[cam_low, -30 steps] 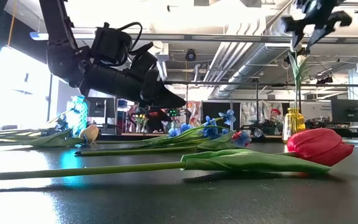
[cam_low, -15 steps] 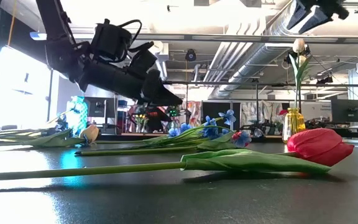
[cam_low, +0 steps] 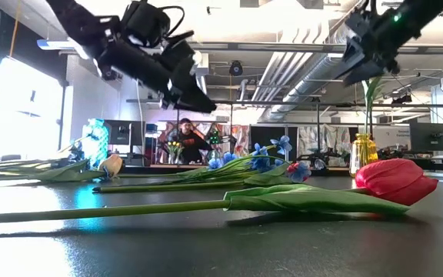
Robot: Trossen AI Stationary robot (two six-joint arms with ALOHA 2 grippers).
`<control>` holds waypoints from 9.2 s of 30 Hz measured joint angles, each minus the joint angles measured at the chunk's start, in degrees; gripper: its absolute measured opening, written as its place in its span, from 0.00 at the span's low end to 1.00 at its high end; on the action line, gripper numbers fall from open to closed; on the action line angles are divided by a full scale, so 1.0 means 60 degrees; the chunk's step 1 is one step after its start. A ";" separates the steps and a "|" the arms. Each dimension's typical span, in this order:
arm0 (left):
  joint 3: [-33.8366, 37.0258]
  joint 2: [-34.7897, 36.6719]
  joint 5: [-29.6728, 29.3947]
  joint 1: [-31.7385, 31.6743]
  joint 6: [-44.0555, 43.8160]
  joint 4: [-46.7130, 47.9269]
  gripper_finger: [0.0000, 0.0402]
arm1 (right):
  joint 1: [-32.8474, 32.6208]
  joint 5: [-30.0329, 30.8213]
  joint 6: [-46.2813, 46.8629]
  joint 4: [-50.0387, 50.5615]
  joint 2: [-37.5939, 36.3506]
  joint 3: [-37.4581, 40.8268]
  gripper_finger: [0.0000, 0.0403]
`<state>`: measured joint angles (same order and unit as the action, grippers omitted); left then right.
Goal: Sort flowers into vase by color
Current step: Put the yellow flower into the yellow vase, then put the top left blue flowers into the blue vase
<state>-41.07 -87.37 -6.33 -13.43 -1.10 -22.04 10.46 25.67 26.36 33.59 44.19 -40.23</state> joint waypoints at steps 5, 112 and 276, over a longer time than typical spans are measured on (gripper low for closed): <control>-0.0173 0.0266 0.0978 0.0244 -0.0241 0.0690 0.33 | -0.0876 0.0036 0.0583 -0.1800 0.0014 0.1434 0.55; -0.1171 -0.0554 0.0558 0.2952 0.0051 -0.0606 0.00 | -0.3874 -0.0128 -0.3135 -1.2007 0.6265 0.0401 0.55; -0.0124 0.2257 -0.0739 0.3319 -0.8178 1.3249 0.46 | -0.2221 -0.0604 0.0021 -0.6869 0.2083 0.2638 0.46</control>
<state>-41.81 -73.83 -10.77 6.48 -50.17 57.46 -2.87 22.05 26.48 -7.63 56.68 -24.40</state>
